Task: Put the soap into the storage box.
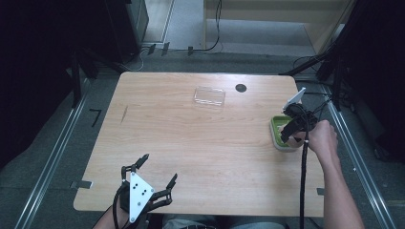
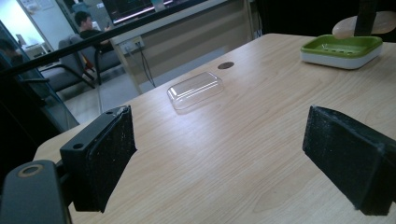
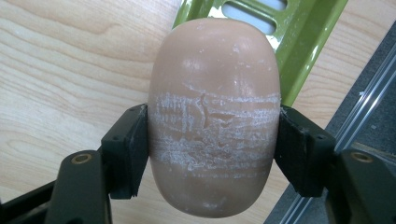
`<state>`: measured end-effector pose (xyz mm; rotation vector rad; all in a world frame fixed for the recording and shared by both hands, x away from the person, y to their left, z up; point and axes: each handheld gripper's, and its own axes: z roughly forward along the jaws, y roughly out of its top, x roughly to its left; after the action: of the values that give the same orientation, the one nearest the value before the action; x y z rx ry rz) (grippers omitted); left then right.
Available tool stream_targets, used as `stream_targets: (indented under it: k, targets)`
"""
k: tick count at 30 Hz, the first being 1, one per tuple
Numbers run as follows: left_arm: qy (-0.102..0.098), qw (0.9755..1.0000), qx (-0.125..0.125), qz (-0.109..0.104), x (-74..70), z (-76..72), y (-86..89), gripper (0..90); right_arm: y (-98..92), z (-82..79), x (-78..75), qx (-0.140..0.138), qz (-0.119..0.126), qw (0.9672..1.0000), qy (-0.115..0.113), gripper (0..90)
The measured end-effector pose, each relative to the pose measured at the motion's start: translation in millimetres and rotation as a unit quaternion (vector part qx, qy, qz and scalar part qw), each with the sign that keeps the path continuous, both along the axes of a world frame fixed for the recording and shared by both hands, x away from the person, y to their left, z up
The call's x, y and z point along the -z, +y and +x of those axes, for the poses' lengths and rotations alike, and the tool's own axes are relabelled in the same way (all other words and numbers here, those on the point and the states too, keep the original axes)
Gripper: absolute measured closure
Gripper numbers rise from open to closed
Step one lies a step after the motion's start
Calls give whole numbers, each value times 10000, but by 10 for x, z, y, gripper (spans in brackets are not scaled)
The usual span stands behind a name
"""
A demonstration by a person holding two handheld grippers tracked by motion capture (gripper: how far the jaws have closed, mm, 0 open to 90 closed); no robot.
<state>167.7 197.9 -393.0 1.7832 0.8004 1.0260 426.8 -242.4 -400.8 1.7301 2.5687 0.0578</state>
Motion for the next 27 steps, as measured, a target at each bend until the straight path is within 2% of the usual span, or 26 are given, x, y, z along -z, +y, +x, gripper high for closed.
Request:
stream_targets:
  k: [3,27]
  targets:
    - [-1,10000,-2,0,0,1,0,99,2,31,5,-41,-9,10000,-19,336]
    - [3,10000,3,10,1,2,1,99,-64,215,76,296,121,9994,-138,336]
